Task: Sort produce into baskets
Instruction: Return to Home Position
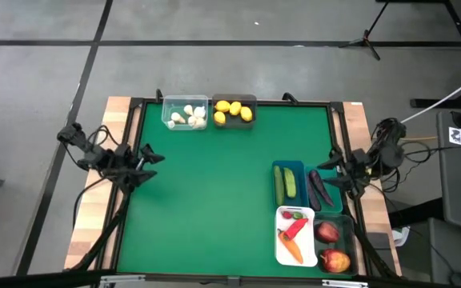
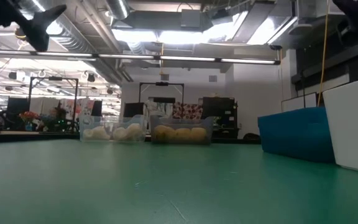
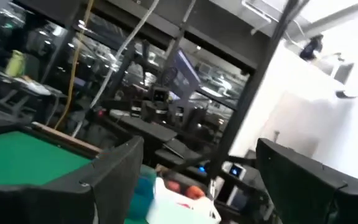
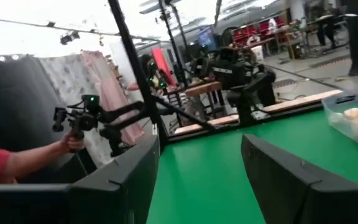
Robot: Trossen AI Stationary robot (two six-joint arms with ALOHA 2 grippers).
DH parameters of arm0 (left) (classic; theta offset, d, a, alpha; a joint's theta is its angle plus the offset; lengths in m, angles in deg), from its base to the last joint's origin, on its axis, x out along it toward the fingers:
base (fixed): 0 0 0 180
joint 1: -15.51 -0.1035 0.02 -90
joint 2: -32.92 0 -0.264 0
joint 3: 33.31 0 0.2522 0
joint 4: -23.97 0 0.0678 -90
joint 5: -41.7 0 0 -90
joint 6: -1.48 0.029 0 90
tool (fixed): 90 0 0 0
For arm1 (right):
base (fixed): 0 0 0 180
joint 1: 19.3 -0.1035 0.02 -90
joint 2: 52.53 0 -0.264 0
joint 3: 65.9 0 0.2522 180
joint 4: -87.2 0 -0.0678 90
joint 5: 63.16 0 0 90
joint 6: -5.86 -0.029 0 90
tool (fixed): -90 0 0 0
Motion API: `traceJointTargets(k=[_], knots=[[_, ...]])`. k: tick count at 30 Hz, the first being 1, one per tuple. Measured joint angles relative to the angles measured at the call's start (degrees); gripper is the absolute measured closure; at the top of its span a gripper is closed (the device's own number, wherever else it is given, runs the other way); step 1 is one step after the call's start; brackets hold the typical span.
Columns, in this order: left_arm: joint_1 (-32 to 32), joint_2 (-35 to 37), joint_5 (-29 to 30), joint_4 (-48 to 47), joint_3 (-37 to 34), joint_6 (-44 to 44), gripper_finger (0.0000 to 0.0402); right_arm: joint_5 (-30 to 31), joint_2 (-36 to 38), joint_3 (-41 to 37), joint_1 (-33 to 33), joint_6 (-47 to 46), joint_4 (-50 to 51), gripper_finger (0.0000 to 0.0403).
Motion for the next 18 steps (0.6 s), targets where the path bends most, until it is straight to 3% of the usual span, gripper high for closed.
traceJointTargets(k=[5, 11, 18], knots=[[0.3, -0.2, -4.3, -2.8, -1.5, -1.8, 0.0092, -2.3, 0.0, -4.6, 0.0, 4.0, -4.5, 0.0173], [1.8, -0.2, -5.2, -5.4, -1.4, 0.7, 0.0092, -3.7, 0.0, -8.0, 0.0, 7.0, -4.4, 0.0173], [1.9, -0.2, -5.2, -10.7, -1.4, -3.4, 0.0092, -3.1, 0.0, -13.7, 0.0, 6.7, -4.4, 0.0173]])
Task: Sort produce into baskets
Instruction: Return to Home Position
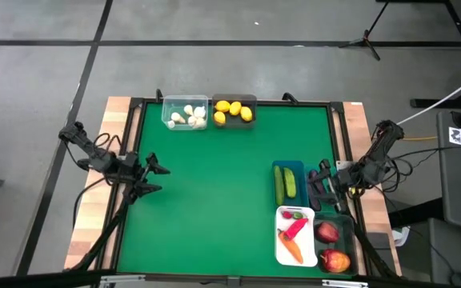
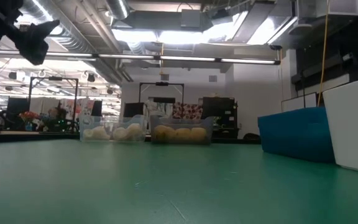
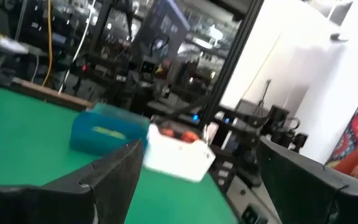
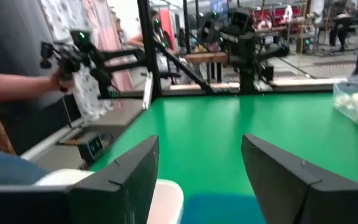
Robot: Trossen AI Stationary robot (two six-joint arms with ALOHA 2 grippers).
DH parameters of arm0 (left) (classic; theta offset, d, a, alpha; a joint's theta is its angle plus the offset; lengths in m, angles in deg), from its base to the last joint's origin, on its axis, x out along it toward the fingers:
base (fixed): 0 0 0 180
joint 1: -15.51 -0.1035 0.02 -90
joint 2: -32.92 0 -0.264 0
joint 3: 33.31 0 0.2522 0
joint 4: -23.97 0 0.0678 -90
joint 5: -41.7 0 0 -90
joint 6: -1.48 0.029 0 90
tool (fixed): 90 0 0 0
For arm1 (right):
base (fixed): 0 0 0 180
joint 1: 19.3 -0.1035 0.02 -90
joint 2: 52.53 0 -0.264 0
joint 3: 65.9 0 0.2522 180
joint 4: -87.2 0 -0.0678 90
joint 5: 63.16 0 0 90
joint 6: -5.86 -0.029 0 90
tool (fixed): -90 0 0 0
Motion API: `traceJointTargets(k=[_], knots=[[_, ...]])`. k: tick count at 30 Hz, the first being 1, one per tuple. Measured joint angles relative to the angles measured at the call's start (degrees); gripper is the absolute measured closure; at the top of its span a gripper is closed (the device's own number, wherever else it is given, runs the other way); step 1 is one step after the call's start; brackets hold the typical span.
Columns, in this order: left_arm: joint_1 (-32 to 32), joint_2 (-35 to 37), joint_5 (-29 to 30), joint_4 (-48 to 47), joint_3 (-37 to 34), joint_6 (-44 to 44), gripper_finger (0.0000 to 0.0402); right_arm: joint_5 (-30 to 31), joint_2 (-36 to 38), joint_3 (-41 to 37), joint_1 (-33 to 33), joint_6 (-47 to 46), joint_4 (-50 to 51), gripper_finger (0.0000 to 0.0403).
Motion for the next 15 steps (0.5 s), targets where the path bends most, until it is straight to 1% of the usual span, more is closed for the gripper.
traceJointTargets(k=[3, 7, 11, 15], knots=[[0.0, 0.0, 0.0, -3.3, 0.0, -1.4, 0.0092, 2.3, -0.1, -1.2, 0.0, -1.2, -1.4, 0.0173], [0.0, 0.0, 0.0, -6.4, 0.0, -5.6, 0.0092, 2.6, -0.5, -1.2, 0.0, 0.6, -1.2, 0.0173], [0.0, 0.0, 0.0, -7.3, 0.0, -8.7, 0.0092, 3.3, -0.5, -1.2, 0.0, 1.5, -1.0, 0.0173], [0.0, 0.0, 0.0, -7.3, 0.0, -8.3, 0.0092, 2.9, -0.5, -1.2, 0.0, 1.5, -0.9, 0.0173]])
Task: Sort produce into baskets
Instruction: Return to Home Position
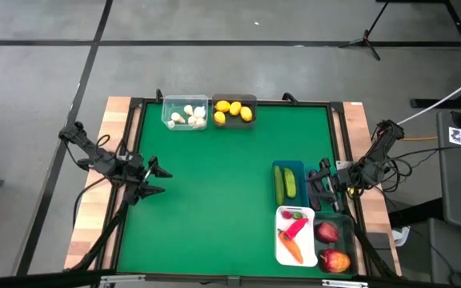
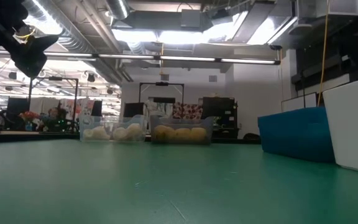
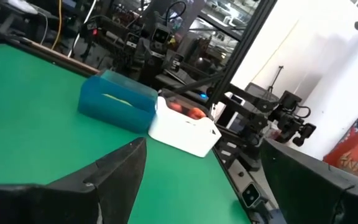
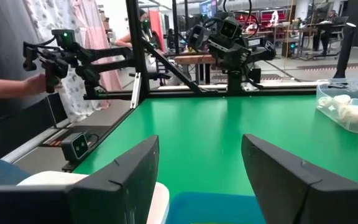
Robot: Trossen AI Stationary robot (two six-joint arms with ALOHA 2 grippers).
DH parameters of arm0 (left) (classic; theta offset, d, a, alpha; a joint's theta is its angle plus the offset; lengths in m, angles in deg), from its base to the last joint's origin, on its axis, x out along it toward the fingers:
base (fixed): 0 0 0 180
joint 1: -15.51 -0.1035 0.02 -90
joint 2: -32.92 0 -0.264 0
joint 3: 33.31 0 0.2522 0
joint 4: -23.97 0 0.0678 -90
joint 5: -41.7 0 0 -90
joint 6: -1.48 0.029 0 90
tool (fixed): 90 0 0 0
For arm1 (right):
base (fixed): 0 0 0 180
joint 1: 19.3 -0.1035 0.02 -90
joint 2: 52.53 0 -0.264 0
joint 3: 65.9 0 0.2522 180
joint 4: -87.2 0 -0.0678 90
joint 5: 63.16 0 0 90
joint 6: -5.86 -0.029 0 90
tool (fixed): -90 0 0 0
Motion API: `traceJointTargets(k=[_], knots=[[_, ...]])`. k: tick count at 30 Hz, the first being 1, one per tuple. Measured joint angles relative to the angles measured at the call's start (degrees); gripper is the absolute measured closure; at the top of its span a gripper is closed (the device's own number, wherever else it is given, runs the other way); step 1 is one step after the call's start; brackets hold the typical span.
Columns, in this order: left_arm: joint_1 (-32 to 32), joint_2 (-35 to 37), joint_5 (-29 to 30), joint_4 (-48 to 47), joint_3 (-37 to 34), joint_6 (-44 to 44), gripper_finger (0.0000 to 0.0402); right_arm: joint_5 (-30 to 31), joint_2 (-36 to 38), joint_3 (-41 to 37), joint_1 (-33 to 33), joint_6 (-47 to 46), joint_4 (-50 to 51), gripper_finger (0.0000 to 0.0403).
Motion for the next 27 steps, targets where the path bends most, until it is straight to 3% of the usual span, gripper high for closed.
traceJointTargets(k=[27], knots=[[0.0, 0.0, 0.0, 0.0, 0.0, 2.5, 0.0092, -0.1, 0.0, -0.2, 0.0, 0.0, 0.4, 0.0173]])
